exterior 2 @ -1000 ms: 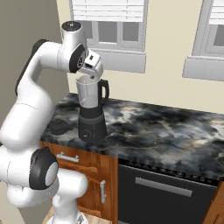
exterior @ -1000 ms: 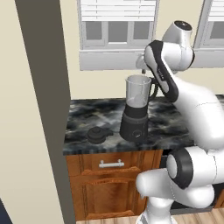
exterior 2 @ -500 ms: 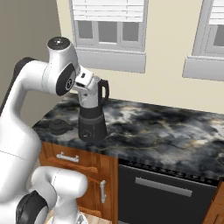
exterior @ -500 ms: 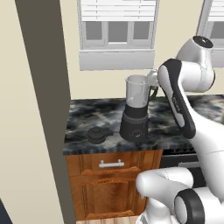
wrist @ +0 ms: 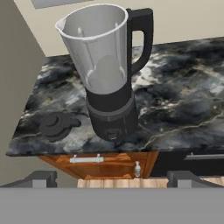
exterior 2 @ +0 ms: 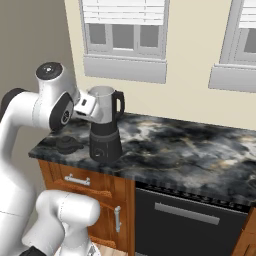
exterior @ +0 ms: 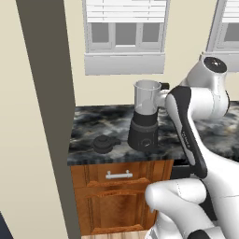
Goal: Grab the lime and lemon from the fridge, place them in the blender, close the lid, and turn on the blender to create a marinade.
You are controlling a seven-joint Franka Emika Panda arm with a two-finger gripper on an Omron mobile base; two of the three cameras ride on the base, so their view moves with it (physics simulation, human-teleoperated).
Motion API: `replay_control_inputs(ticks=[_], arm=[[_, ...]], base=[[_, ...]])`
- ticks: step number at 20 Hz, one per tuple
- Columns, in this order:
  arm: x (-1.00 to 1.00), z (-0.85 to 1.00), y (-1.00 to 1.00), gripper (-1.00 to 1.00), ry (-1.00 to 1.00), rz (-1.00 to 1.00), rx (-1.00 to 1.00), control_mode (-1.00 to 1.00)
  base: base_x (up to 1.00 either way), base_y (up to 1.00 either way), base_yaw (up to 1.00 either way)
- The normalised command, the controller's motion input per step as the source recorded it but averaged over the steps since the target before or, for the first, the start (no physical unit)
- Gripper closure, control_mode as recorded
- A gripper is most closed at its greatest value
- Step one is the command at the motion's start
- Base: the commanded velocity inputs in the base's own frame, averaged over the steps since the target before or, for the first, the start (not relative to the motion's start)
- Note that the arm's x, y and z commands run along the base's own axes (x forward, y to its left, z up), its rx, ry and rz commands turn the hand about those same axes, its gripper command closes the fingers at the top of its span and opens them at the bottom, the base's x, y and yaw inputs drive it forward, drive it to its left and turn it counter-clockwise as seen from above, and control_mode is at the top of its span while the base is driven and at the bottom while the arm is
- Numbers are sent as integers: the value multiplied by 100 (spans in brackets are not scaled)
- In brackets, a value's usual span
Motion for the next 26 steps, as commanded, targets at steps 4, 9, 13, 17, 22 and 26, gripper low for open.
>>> replay_control_inputs(ticks=[4,9,13,17,22,26], arm=[[0,0,1,-100,2,0,0,-100],[0,0,0,-100,1,0,0,100],[0,0,0,-100,0,0,0,100],[0,0,0,-100,0,0,0,100],[0,0,0,-100,0,0,0,100],[0,0,0,-100,0,0,0,100]], base=[[0,0,0],[-5,-1,0],[-67,-1,5],[-100,0,13],[-100,9,21],[-62,17,39]])
